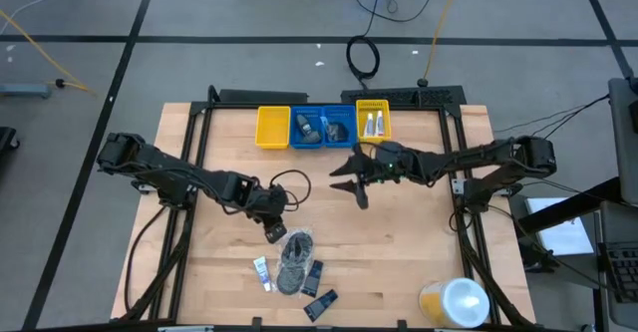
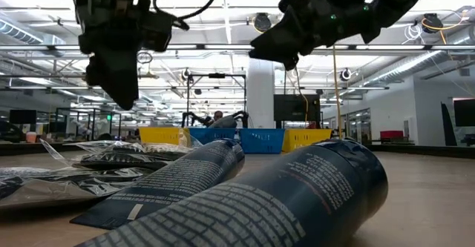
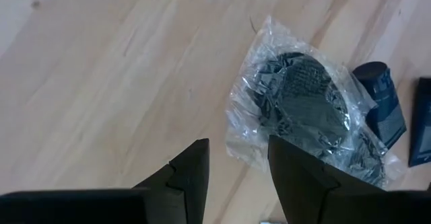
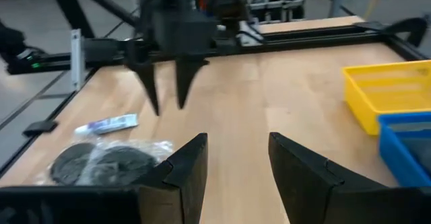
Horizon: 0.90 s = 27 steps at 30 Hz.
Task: Pick & Place Travel size toiletries
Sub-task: Put the black hairbrush into the right blue bin
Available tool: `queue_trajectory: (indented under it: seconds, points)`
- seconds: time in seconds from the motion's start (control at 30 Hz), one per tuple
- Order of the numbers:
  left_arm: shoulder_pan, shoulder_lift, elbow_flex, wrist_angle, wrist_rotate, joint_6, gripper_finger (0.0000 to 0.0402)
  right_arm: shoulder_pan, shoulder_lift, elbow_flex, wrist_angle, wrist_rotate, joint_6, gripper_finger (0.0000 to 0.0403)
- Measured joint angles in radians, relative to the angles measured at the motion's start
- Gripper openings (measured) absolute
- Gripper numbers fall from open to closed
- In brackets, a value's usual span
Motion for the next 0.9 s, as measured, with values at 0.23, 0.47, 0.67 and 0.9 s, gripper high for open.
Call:
queue_trajectory:
  seconds: [0.23,0.47,0.67,0.9]
  points:
    - [0.009,0.0,-0.149,0.23,0.057,-0.113,0.0152,0.06,0.0,0.0,-0.008,0.0,-0.029,0.0147]
    - [0.016,0.0,-0.258,0.432,0.07,-0.2,0.0152,0.094,0.0,0.0,-0.008,0.06,-0.04,0.0149]
    - [0.015,0.0,-0.315,0.484,0.052,-0.234,0.0152,0.109,0.0,0.0,-0.008,0.084,-0.071,0.0147]
    - [0.015,0.001,-0.382,0.668,0.04,-0.265,0.0152,0.109,0.0,0.0,-0.008,0.084,-0.071,0.0147]
